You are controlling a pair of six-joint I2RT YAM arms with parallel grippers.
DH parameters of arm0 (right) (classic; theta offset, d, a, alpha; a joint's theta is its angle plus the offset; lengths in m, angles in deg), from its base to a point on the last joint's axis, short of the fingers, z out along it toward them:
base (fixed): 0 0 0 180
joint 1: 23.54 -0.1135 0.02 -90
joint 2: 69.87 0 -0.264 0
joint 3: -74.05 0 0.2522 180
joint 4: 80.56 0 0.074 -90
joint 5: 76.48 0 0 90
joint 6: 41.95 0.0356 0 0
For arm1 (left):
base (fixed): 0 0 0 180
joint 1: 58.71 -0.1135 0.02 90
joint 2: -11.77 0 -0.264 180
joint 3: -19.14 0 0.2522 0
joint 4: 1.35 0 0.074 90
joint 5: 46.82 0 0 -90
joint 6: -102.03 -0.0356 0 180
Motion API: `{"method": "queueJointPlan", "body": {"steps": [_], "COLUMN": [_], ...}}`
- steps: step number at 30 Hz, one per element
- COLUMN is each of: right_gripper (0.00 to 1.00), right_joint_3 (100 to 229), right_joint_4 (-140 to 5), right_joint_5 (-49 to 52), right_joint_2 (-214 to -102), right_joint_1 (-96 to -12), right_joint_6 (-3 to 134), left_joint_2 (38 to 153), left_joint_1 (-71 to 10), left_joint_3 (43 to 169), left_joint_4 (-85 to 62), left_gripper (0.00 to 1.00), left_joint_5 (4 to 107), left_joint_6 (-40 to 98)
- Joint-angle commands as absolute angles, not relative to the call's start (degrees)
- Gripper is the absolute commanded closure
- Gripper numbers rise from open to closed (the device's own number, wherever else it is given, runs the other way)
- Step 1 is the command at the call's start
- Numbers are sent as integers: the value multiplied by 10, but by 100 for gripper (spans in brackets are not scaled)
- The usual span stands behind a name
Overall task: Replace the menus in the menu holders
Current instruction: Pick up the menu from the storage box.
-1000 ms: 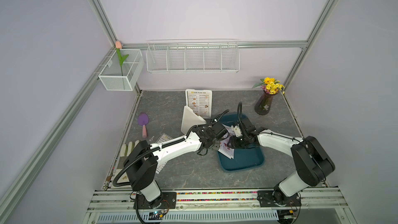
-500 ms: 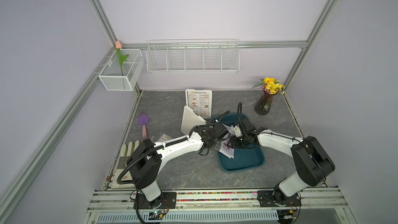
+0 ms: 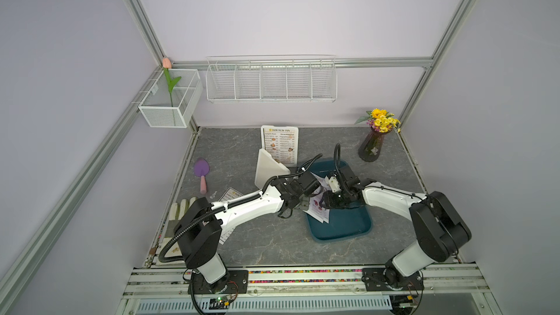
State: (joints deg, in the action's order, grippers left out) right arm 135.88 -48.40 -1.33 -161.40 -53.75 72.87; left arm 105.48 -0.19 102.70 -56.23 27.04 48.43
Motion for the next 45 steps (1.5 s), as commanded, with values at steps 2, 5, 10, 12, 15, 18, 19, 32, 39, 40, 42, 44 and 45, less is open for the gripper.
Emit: {"method": "queueJointPlan", "body": {"steps": [2,5,10,12,15,18,19,32,39,40,42,44,45], "right_gripper": [51,49,34,28,21,15,13,2,0,0,0,0,1], "right_joint_3": [1368,1373,1378,1378,1378,1369,1363,1241,1199,1189,1172,1154,1148], "right_joint_4": [-469,-461,-432,-417,-400,-403,-414,-739,-944,-985,-1065,-1161,-1206], "right_joint_5": [-15,-13,-8,-9,-27,-55,-71,-273,-345,-355,-373,-390,-394], "right_joint_2": [-1626,-1617,-1565,-1538,-1505,-1477,-1469,-1423,-1432,-1438,-1460,-1494,-1510], "right_joint_1": [-542,-541,-525,-514,-492,-472,-469,-422,-403,-395,-379,-366,-361], "right_joint_6": [721,718,702,692,678,676,678,840,954,979,1028,1088,1113], "left_joint_2": [1036,1031,1025,1024,1024,1024,1024,997,1016,1023,1035,1045,1051], "left_joint_1": [-2,-2,-2,-1,0,0,0,0,0,0,0,0,0], "left_joint_3": [1032,1038,1065,1079,1102,1123,1131,1232,1289,1300,1320,1338,1346], "left_joint_4": [-581,-585,-598,-603,-608,-606,-606,-633,-655,-659,-667,-670,-671], "left_gripper": [92,94,97,99,100,100,100,100,100,100,100,100,100], "left_joint_5": [255,260,271,277,287,300,304,315,329,333,346,357,361], "left_joint_6": [490,489,471,463,451,435,429,338,298,291,283,277,275]}}
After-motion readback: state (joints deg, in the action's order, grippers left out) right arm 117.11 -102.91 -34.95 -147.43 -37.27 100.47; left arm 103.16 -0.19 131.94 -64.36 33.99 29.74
